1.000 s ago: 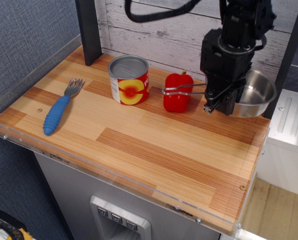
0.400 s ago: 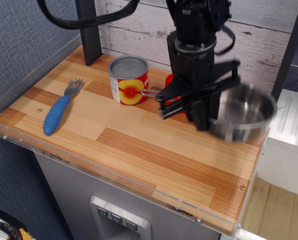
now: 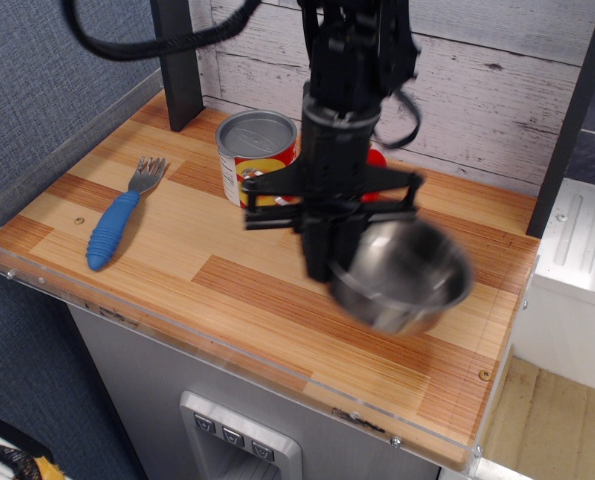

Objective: Slide the silver pan forward to the center of the table.

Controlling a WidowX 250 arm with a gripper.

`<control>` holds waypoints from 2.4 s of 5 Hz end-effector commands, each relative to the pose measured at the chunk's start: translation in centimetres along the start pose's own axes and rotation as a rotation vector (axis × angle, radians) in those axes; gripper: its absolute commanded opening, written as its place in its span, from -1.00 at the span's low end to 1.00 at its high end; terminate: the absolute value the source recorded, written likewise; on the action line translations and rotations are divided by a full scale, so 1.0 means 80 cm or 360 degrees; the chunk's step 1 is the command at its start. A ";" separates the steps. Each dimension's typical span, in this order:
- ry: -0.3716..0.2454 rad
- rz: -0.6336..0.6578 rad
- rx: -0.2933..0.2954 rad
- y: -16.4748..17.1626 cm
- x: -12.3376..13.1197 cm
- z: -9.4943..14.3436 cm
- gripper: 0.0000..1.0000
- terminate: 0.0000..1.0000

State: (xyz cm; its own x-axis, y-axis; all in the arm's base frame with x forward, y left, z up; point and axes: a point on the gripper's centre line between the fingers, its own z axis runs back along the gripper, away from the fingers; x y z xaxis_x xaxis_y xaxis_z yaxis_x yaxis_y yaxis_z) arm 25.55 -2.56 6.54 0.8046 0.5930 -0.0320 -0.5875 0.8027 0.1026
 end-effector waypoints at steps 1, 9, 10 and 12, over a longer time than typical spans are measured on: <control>-0.0069 -0.0081 -0.0062 0.038 0.052 -0.011 -1.00 -1.00; -0.0035 -0.0013 -0.0018 0.098 0.049 -0.046 1.00 -1.00; -0.0073 -0.0041 0.0011 0.089 0.046 -0.036 1.00 -1.00; -0.0135 -0.0102 0.0042 0.056 0.039 -0.010 1.00 -1.00</control>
State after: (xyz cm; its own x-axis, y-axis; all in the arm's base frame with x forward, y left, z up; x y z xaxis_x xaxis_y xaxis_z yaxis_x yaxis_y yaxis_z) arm 23.11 2.28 4.54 0.8502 0.5264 -0.0029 -0.5197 0.8403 0.1540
